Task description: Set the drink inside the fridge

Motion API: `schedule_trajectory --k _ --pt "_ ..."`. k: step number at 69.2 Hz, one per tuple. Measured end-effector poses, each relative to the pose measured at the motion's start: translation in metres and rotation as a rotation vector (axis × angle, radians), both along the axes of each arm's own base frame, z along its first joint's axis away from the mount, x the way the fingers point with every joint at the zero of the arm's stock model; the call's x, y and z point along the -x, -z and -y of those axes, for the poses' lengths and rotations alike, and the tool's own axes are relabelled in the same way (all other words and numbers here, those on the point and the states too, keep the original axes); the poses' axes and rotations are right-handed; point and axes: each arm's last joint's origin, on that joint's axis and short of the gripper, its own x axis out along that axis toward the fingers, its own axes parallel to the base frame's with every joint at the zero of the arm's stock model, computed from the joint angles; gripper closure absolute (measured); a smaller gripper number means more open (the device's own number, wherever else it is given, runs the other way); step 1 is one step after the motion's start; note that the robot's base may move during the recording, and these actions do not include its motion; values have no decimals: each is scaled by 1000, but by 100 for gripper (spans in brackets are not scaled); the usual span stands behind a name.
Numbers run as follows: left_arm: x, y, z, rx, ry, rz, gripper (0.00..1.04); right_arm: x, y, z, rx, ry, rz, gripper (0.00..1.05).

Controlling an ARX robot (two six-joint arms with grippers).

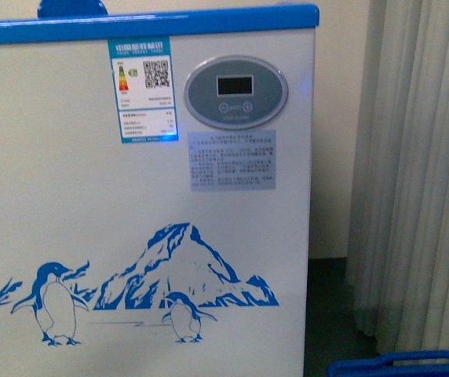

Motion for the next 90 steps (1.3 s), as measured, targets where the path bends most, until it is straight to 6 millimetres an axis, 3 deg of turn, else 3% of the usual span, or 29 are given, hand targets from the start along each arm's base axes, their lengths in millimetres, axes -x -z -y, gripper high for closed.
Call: schedule_trajectory --k 72,75,80,86,90 --pt "0 0 0 0 0 0 8 2 -2 0 0 0 10 65" --pt "0 0 0 38 -32 -56 8 2 -2 0 0 0 10 65" --pt "-7 0 -1 157 -99 -224 8 2 -2 0 0 0 10 65" --pt "-22 -3 -2 239 -93 -271 8 2 -2 0 0 0 10 65" --pt "-48 -18 -1 250 -40 -238 8 2 -2 0 0 -1 10 65"
